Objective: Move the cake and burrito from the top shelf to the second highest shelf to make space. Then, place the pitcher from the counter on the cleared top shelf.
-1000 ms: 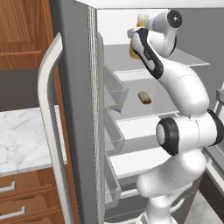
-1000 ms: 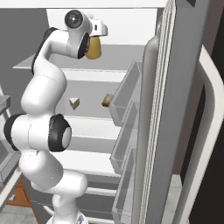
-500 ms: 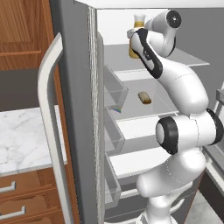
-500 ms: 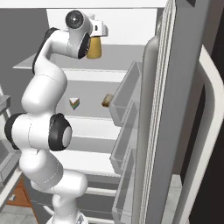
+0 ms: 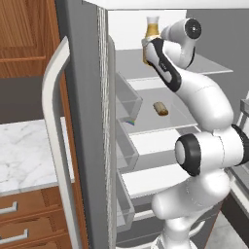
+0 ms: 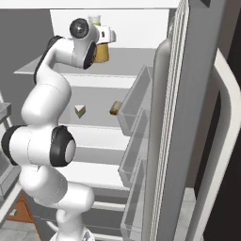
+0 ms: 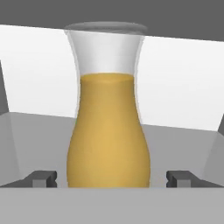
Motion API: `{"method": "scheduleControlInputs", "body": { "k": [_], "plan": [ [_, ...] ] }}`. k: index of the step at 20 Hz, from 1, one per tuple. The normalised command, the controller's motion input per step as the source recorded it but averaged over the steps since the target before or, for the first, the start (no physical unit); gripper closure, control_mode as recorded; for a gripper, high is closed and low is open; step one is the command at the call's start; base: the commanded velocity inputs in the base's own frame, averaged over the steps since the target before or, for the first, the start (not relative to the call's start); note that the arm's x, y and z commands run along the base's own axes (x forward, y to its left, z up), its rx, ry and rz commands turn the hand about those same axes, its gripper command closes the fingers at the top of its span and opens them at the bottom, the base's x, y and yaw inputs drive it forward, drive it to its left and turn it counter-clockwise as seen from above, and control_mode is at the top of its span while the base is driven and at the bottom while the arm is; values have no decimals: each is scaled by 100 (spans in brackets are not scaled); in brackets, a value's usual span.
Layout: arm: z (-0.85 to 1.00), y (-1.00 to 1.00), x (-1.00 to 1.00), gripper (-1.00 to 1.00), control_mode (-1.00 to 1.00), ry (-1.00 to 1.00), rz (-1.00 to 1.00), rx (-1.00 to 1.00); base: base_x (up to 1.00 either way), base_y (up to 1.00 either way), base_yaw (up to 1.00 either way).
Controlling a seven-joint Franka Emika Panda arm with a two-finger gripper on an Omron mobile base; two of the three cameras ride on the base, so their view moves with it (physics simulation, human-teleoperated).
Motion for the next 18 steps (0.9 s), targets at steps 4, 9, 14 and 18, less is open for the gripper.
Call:
{"method": "scheduleControlInputs", "body": {
  "k": [4,9,14,18],
  "plan": [
    [-35,0,-62,-100,-100,-6,0,-8,0,0,0],
    [-13,-6,-99,-100,-100,-3,0,-3,0,0,0],
    [10,-1,-100,-100,-100,0,0,0,0,0,0],
    [7,0,-100,-100,-100,8,0,-2,0,0,0]
  ]
}}
